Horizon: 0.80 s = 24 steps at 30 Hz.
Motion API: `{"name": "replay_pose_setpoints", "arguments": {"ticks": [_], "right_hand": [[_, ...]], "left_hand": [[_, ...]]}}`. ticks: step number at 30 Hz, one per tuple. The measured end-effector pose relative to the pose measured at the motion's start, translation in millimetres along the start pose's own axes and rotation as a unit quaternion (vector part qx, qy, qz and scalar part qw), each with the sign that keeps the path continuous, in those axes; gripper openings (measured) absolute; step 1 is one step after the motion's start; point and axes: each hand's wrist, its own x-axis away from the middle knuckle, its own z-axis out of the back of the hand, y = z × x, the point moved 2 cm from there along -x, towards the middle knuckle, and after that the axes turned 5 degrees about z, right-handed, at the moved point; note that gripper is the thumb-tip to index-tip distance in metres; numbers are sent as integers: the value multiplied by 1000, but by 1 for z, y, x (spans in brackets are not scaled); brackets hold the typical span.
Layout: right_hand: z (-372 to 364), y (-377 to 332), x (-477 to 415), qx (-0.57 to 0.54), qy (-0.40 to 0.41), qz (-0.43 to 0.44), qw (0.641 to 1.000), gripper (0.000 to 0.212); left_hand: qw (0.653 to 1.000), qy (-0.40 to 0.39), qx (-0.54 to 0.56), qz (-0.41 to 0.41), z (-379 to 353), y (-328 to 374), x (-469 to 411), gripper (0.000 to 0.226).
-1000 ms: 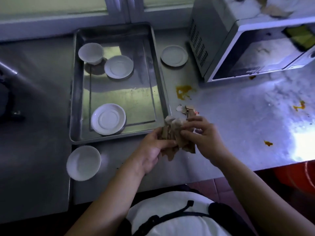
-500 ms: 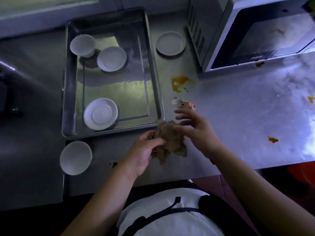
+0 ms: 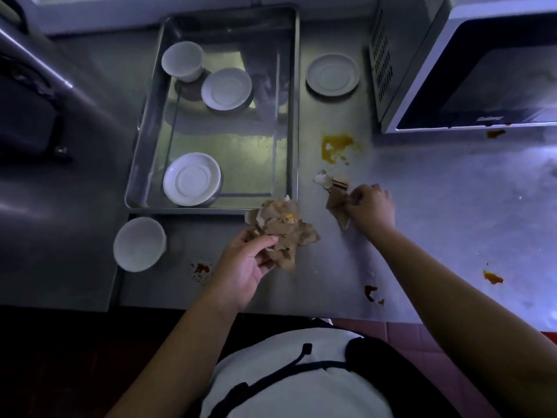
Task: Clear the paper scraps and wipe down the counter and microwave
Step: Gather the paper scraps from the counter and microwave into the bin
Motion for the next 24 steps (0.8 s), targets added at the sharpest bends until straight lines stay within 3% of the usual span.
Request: {"name": "replay_pose_setpoints", "arguments": {"ticks": [3, 6, 10, 13, 19, 21, 24], "right_hand": [[0, -4, 3, -37, 7, -16, 999, 14], [7, -1, 12, -150, 12, -40, 988, 14], [31, -1, 36, -360, -17, -60, 931, 24], [59, -9, 55, -448, -70, -19, 891, 21], [101, -38, 86, -469, -185, 83, 860, 24], [100, -50, 94, -440, -200, 106, 869, 24], [85, -63, 105, -367, -181, 111, 906, 22]], "left_hand": [[1000, 12, 2, -8, -3, -2, 2, 21], [1000, 27, -2, -11, -6, -4, 5, 18], [999, 27, -18, -10, -15, -9, 7, 16], [999, 18, -36, -12, -22, -12, 9, 14], [998, -3, -58, -18, -38, -19, 14, 33], [997, -18, -68, -19, -43, -22, 15, 35], [996, -36, -80, -28, -48, -24, 19, 19]]}}
